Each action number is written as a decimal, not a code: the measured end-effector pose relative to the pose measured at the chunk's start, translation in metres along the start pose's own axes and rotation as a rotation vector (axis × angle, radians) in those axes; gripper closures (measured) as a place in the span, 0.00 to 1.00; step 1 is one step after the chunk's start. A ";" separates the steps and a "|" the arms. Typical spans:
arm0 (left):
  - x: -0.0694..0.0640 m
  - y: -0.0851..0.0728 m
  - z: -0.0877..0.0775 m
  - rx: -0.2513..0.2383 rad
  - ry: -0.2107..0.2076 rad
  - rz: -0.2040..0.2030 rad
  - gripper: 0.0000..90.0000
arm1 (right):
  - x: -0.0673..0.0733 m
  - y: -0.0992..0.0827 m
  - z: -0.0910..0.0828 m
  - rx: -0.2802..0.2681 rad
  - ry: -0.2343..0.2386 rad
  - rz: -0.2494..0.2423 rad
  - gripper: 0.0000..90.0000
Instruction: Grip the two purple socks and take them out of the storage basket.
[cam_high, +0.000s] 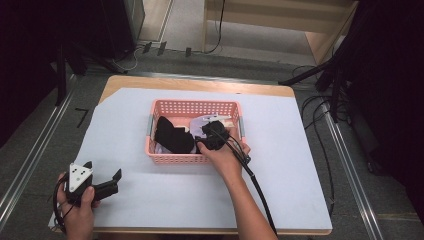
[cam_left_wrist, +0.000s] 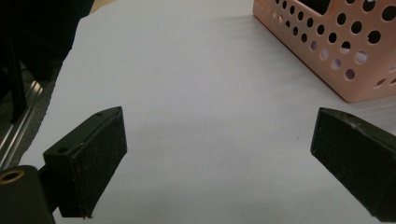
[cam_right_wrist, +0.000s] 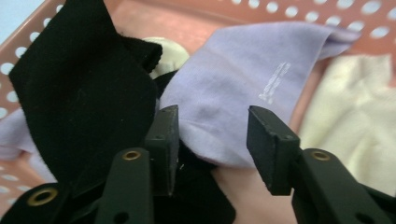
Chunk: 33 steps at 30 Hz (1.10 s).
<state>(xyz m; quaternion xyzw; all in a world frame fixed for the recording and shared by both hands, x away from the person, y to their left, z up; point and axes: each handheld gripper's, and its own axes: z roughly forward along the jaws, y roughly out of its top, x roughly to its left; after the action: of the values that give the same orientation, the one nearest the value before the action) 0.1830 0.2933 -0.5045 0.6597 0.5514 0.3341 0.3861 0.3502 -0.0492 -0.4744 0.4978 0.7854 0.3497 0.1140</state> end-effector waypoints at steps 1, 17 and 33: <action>0.000 0.000 0.000 0.003 0.001 0.001 0.05 | 0.000 0.000 0.001 0.026 0.004 0.006 0.74; 0.000 0.000 0.000 0.004 -0.001 0.000 0.05 | -0.007 0.006 -0.038 -0.167 0.041 0.068 1.00; 0.000 0.000 0.000 0.004 0.000 0.003 0.05 | 0.004 0.018 -0.101 -0.345 0.017 0.046 0.99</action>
<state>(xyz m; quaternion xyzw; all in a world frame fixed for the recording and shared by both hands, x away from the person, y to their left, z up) 0.1833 0.2932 -0.5045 0.6613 0.5510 0.3339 0.3842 0.3078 -0.0854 -0.3877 0.4858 0.7032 0.4858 0.1831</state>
